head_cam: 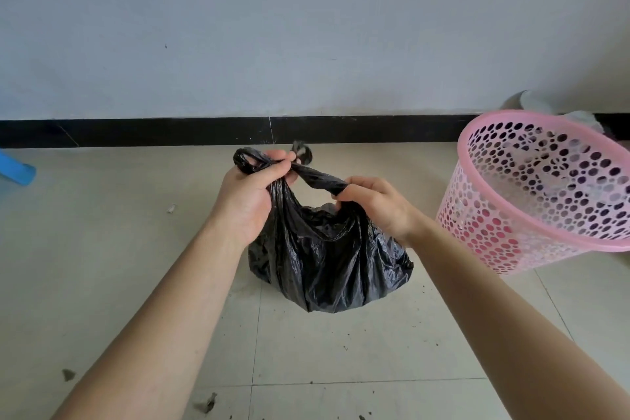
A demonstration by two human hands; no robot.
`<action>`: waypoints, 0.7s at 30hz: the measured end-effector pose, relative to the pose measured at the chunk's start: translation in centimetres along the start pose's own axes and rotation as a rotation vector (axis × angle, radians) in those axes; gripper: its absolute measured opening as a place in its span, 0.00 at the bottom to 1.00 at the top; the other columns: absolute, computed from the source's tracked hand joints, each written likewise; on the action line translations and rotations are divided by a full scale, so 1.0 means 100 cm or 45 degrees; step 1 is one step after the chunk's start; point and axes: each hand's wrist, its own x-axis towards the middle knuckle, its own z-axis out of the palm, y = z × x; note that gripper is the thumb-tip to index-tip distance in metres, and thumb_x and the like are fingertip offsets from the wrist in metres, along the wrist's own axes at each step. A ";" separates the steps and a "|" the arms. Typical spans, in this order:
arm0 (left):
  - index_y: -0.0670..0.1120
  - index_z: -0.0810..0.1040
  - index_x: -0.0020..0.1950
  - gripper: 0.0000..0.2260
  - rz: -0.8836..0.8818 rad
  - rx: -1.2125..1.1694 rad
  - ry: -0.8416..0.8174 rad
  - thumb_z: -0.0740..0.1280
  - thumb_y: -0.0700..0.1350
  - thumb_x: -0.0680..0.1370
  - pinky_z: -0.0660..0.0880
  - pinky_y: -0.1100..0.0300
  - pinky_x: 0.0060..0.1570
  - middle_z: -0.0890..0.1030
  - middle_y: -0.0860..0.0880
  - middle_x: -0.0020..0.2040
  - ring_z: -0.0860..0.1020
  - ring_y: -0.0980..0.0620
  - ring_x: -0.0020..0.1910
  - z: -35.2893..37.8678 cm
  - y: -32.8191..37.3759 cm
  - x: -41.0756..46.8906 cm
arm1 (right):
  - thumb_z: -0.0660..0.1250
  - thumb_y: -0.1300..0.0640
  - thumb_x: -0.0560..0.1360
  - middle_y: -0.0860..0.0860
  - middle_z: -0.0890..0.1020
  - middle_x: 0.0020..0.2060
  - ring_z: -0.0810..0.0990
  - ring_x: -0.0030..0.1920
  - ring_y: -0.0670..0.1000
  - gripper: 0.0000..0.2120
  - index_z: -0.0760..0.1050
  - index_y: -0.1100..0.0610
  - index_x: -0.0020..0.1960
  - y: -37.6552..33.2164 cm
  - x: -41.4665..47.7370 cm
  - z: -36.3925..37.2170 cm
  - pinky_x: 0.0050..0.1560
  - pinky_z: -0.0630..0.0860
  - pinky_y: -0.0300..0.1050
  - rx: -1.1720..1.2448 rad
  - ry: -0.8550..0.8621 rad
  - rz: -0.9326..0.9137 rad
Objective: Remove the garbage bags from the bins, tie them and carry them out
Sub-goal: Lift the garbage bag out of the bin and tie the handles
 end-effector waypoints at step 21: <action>0.48 0.63 0.31 0.21 0.071 0.166 0.460 0.60 0.52 0.83 0.72 0.54 0.44 0.75 0.50 0.33 0.73 0.50 0.37 -0.001 -0.029 -0.017 | 0.61 0.47 0.83 0.49 0.83 0.45 0.81 0.42 0.48 0.11 0.77 0.52 0.48 0.026 0.002 -0.010 0.39 0.71 0.43 0.463 0.622 0.130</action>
